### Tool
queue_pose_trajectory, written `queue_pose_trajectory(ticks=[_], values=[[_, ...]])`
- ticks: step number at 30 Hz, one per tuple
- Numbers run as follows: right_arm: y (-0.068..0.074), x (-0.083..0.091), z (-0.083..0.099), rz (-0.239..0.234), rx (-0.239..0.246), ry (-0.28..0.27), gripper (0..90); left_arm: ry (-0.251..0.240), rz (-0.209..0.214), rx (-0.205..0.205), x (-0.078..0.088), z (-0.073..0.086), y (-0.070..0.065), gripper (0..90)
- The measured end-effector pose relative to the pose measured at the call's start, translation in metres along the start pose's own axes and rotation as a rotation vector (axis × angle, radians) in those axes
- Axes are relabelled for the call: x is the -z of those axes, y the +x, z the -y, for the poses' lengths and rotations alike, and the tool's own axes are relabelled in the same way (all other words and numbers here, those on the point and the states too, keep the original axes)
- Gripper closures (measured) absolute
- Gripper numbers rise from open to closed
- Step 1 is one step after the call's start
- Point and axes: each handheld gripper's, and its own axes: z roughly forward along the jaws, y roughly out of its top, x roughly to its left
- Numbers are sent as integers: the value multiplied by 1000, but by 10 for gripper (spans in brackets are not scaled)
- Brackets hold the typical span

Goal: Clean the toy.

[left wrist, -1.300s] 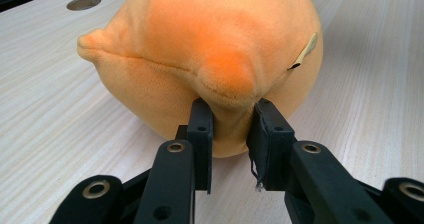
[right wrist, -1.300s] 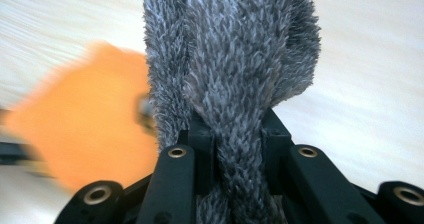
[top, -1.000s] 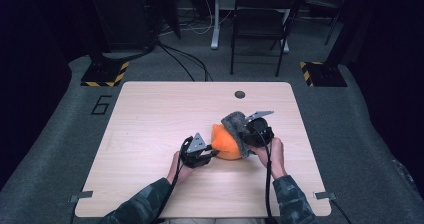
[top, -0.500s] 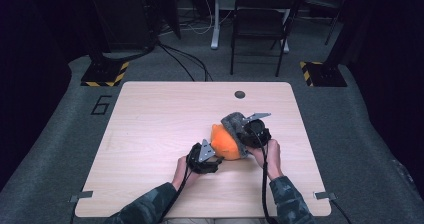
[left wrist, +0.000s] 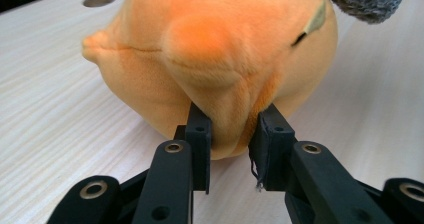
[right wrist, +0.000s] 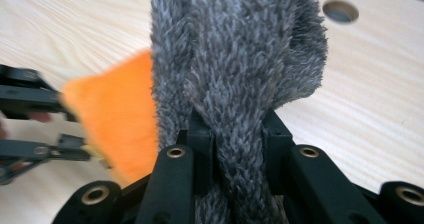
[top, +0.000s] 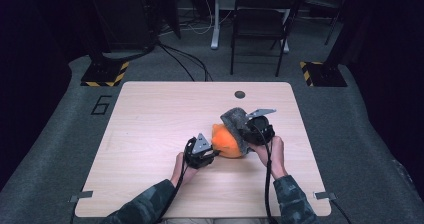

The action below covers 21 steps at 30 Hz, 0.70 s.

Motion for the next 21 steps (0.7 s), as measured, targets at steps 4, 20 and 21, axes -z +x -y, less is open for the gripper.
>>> queue_pose_trajectory(ticks=[4, 20, 21], values=[[12, 11, -8, -49, 35, -20, 728, 11, 21, 27, 9, -6, 2, 730], [42, -14, -2, -22, 156, 48, 724, 20, 28, 32, 9, -3, -1, 711], [40, -13, -1, -21, 163, 51, 724, 21, 28, 30, 9, -3, -2, 711]])
